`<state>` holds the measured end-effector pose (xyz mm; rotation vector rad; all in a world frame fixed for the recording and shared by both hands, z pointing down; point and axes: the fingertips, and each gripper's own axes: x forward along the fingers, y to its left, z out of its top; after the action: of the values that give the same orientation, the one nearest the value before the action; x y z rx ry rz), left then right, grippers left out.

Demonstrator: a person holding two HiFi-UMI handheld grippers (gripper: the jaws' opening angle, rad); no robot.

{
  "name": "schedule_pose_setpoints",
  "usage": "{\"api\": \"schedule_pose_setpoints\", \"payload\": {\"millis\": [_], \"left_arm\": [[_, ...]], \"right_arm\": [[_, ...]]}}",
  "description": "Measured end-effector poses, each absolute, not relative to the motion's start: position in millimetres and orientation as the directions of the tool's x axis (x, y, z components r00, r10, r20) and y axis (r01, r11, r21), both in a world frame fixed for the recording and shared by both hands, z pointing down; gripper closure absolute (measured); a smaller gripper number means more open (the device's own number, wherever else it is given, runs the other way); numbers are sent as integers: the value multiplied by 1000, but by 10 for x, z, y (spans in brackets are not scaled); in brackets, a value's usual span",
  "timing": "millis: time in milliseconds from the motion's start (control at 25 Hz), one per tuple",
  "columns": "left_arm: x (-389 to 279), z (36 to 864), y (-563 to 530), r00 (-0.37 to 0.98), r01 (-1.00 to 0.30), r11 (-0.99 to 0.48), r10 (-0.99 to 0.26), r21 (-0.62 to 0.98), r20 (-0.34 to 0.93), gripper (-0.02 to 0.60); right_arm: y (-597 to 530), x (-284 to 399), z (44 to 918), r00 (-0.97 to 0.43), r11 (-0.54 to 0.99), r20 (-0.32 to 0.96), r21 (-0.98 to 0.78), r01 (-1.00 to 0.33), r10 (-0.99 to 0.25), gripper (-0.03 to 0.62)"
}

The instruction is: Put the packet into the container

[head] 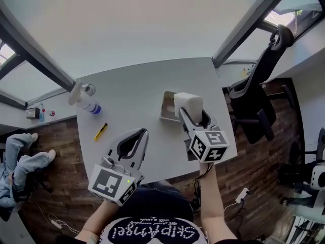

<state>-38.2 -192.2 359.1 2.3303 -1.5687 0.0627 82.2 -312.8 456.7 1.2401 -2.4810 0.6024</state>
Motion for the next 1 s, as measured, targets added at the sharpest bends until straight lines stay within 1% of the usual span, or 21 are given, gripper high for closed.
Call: {"api": "schedule_pose_setpoints", "payload": {"millis": [440,600,800,1000], "left_arm": [[-368,3678,-2112,403,-899,-337,-887,280,226,574],[-401,3690,-2133,393,-902,-325,-891,284,227,574],[-430,3700,-2149,384,-904,-313,-894,291,231,574],[-445,3731,-2151,377,-907,-303,-894,293,242,574]], "right_arm": [[-3492,637,5412,-541,524,591,-221,-822,-598,318],[-3541,604,5474,-541,548,593,-192,-814,-596,318],[-3431,567,5446,-538,582,625,-160,-798,-566,318],[-3430,571,5688,-509,568,666,-154,-809,-545,318]]}}
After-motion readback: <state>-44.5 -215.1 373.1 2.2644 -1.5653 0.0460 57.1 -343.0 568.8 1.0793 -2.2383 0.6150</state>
